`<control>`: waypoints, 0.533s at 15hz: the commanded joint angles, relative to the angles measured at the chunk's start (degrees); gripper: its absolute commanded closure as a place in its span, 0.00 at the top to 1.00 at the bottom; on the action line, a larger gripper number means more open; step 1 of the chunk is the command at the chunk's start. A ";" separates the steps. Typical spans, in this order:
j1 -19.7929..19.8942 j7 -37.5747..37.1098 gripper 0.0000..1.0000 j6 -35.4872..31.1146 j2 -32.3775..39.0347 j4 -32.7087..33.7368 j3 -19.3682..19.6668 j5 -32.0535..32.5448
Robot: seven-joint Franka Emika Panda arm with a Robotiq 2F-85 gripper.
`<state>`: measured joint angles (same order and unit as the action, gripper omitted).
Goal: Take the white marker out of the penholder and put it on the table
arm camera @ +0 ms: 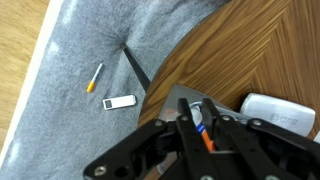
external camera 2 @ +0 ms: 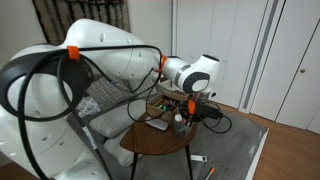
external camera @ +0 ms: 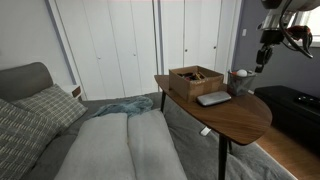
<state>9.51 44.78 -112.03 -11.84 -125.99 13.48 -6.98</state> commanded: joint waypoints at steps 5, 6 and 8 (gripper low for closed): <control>-0.28 1.98 0.04 1.09 -4.67 -0.97 0.71 0.43; -0.36 2.62 0.04 1.59 -5.60 -0.90 0.88 0.22; -0.67 3.87 0.04 2.45 -7.29 -0.71 1.17 -0.22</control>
<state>9.51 46.59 -111.61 -14.94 -125.88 13.82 -6.98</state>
